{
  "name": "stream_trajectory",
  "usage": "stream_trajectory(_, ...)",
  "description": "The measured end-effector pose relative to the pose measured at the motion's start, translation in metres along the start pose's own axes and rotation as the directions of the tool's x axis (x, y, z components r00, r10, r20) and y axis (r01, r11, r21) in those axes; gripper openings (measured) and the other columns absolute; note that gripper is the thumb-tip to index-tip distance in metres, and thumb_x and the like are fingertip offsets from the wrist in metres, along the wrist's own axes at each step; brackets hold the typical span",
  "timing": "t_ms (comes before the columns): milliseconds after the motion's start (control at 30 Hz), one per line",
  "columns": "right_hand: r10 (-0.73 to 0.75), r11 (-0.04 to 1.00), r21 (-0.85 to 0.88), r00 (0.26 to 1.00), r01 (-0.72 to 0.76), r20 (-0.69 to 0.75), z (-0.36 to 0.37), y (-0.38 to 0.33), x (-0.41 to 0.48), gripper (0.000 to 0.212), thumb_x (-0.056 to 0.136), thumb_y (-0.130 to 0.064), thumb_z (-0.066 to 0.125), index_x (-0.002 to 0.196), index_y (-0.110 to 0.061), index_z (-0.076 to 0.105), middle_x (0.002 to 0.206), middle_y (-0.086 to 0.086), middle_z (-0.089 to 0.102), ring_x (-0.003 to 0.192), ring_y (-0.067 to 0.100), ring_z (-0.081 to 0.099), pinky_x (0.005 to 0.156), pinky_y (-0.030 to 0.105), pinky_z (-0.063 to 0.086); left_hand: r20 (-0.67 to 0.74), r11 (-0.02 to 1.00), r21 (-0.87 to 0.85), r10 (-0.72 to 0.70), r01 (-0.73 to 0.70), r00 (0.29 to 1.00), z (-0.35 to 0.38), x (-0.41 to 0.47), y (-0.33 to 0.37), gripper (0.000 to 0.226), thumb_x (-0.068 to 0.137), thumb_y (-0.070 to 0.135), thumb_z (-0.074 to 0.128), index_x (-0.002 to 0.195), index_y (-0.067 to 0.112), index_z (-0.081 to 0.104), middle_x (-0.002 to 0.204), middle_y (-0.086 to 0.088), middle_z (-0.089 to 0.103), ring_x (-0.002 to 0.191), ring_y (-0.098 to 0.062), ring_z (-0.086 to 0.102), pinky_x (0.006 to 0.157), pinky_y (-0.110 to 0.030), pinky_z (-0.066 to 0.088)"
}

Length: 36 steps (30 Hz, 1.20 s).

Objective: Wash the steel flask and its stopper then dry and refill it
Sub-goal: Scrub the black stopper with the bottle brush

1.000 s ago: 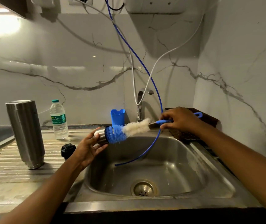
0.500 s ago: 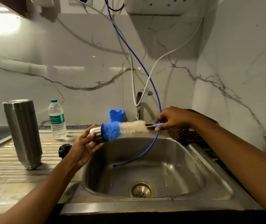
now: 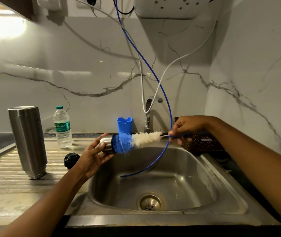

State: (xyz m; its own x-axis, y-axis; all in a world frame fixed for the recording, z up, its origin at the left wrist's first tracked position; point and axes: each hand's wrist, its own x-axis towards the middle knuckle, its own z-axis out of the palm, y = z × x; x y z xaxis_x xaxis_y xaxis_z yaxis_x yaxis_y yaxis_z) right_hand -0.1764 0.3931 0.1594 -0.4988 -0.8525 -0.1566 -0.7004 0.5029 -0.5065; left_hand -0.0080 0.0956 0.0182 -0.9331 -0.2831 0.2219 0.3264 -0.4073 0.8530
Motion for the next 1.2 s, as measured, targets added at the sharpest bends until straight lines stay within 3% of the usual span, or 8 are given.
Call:
stream_trajectory(167,-0.374,0.822,-0.563,0.825,0.084,-0.423,0.026,-0.005,0.001,0.020,0.082,-0.034,0.069,0.097,-0.020,0.069,0.086,-0.006,0.066,0.076,0.008,0.056,0.068,0.020,0.039,-0.053,1.000,-0.024,-0.013,0.012,0.999,0.003,0.001,-0.003,0.102,0.030,0.037,0.097,0.123,0.021,0.060,0.123,-0.014,0.059,0.102,-0.027,0.065,0.069,-0.032,0.058)
stream_trajectory(300,-0.268,0.951,-0.222,0.933,0.216,-0.240,0.014,-0.008,0.004,0.015,0.086,-0.026,0.066,0.093,-0.015,0.074,0.073,-0.001,0.069,0.066,0.014,0.060,0.067,0.026,0.047,-0.015,0.999,-0.050,0.018,-0.019,1.000,0.003,-0.001,0.003,0.098,0.039,0.032,0.096,0.128,0.023,0.057,0.124,-0.013,0.061,0.101,-0.027,0.067,0.070,-0.033,0.059)
stream_trajectory(400,-0.033,0.998,0.063,0.993,0.026,0.111,-0.005,-0.005,0.004,0.027,0.090,-0.027,0.056,0.097,-0.005,0.070,0.055,0.000,0.057,0.039,0.009,0.037,0.041,0.016,0.032,0.055,1.000,-0.018,0.023,-0.022,0.998,0.007,-0.002,0.003,0.084,0.051,0.027,0.093,0.127,0.023,0.057,0.127,-0.013,0.060,0.106,-0.029,0.065,0.075,-0.035,0.058)
stream_trajectory(467,0.034,0.992,0.116,0.987,-0.053,0.160,-0.007,-0.001,0.009,0.031,0.089,-0.029,0.054,0.100,-0.004,0.068,0.061,0.002,0.062,0.036,0.006,0.035,0.036,0.014,0.029,0.046,1.000,0.006,0.021,-0.021,0.999,0.009,-0.002,0.001,0.094,0.040,0.031,0.096,0.126,0.022,0.058,0.126,-0.012,0.060,0.106,-0.030,0.065,0.076,-0.035,0.058)
stream_trajectory(600,-0.064,0.965,-0.262,0.987,0.024,-0.145,0.006,0.002,0.016,0.022,0.081,-0.034,0.070,0.100,-0.023,0.067,0.092,-0.006,0.068,0.078,0.010,0.060,0.073,0.024,0.048,-0.041,0.999,-0.005,0.039,-0.039,0.998,0.005,-0.001,0.001,0.112,0.032,0.035,0.098,0.133,0.017,0.052,0.129,-0.016,0.056,0.108,-0.033,0.061,0.072,-0.034,0.059)
stream_trajectory(733,-0.299,0.870,-0.485,0.875,0.086,-0.381,0.025,0.004,0.013,0.013,0.083,-0.031,0.069,0.095,-0.026,0.069,0.079,-0.018,0.058,0.075,0.002,0.055,0.069,0.019,0.040,-0.054,0.999,-0.028,0.031,-0.032,0.998,0.004,0.000,0.000,0.114,0.032,0.034,0.098,0.134,0.015,0.050,0.131,-0.018,0.054,0.108,-0.033,0.062,0.071,-0.034,0.059)
stream_trajectory(933,-0.175,0.979,-0.117,0.982,0.167,-0.070,0.002,0.000,0.004,0.020,0.092,-0.025,0.058,0.087,-0.013,0.073,0.064,-0.001,0.066,0.065,0.012,0.058,0.073,0.025,0.045,-0.010,0.993,0.114,0.034,-0.033,0.999,0.008,-0.003,0.002,0.085,0.043,0.024,0.095,0.119,0.023,0.058,0.126,-0.019,0.055,0.104,-0.030,0.063,0.073,-0.035,0.059)
stream_trajectory(1200,-0.067,0.994,0.103,0.973,0.045,0.221,-0.033,0.014,-0.006,0.034,0.083,-0.042,0.059,0.089,-0.011,0.072,0.053,-0.001,0.052,0.046,0.011,0.036,0.051,0.029,0.022,0.028,0.984,0.173,0.039,-0.044,0.999,0.020,-0.009,0.000,0.102,0.024,0.033,0.098,0.116,0.022,0.057,0.120,-0.012,0.058,0.102,-0.028,0.064,0.071,-0.032,0.058)
